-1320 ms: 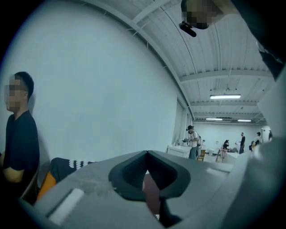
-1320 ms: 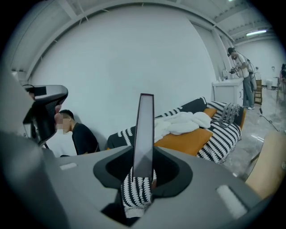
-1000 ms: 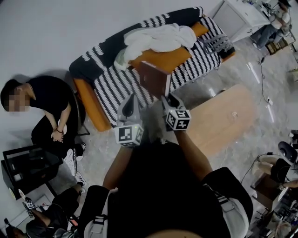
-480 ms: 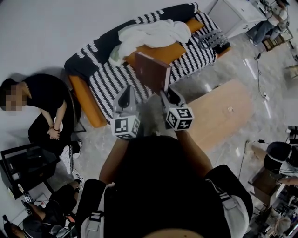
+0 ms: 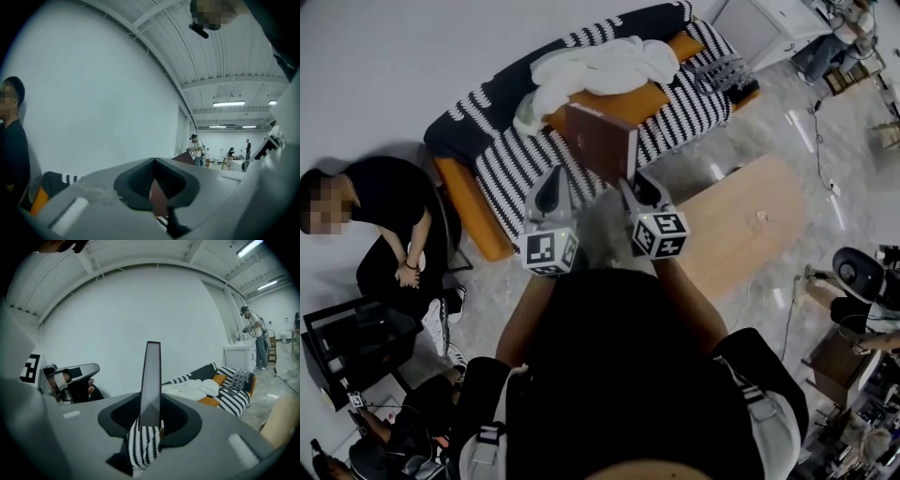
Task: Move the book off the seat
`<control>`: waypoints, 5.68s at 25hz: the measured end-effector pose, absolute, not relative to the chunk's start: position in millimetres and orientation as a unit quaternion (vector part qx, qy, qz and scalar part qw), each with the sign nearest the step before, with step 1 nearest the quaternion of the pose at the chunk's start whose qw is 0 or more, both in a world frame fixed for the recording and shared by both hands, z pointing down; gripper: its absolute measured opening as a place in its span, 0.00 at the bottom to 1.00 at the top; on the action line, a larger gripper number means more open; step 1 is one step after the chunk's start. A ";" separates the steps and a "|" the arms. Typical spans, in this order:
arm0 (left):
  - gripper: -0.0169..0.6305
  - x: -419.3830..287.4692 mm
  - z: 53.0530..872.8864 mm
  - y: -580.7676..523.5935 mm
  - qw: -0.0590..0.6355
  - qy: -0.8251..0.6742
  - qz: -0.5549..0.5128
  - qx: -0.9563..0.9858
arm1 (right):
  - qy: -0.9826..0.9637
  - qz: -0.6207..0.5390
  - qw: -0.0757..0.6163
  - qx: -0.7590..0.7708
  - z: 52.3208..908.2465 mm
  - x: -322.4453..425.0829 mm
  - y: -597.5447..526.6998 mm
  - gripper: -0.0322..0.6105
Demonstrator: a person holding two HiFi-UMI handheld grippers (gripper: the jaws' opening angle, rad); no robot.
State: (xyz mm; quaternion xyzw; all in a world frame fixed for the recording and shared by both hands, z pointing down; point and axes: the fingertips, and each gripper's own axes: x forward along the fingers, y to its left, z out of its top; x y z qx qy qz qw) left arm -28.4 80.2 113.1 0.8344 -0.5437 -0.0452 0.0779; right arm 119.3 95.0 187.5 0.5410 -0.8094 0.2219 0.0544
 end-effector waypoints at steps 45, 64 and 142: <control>0.04 43.1 105.8 99.0 0.083 -0.461 -0.052 0.882 | -0.754 0.227 0.035 0.616 177.8 186.4 146.6 0.27; 0.04 148.3 116.6 133.5 0.082 -0.384 -0.016 0.919 | -0.690 0.244 0.012 0.682 200.3 294.5 204.9 0.27; 0.04 536.6 155.9 293.2 0.089 0.124 0.068 0.986 | -0.250 0.284 -0.118 0.918 264.4 546.9 472.7 0.27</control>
